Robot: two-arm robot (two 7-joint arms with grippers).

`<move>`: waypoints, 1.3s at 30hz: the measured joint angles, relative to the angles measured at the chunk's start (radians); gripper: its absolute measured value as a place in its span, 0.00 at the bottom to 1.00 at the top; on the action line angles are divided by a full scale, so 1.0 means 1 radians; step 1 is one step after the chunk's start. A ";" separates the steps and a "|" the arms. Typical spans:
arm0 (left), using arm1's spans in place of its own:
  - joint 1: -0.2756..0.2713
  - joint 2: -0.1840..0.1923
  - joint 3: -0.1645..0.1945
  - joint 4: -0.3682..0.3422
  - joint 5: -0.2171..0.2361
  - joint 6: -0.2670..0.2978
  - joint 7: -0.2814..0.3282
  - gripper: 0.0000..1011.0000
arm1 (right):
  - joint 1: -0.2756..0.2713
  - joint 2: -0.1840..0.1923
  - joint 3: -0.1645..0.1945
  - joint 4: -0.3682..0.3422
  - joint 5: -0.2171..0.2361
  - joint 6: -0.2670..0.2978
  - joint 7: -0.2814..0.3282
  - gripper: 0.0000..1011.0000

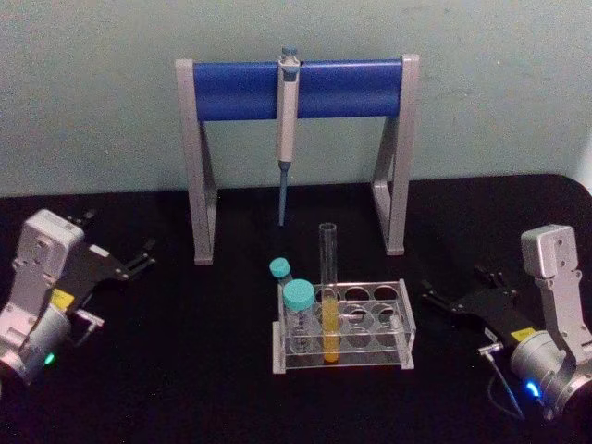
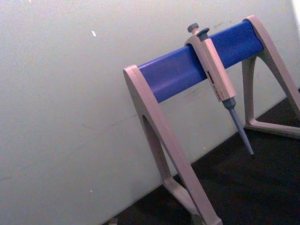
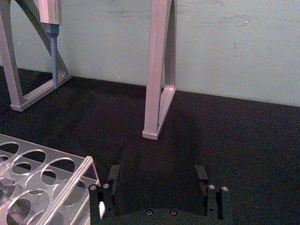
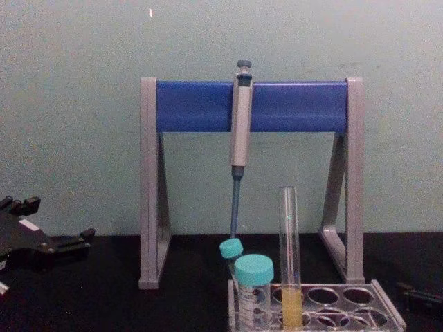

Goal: Pick up the test tube from the test tube rack, shake it, then place it back into the test tube rack.

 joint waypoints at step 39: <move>0.000 0.000 0.000 0.000 0.000 0.000 0.000 0.99 | 0.000 0.003 -0.001 -0.004 0.001 -0.005 -0.004 0.99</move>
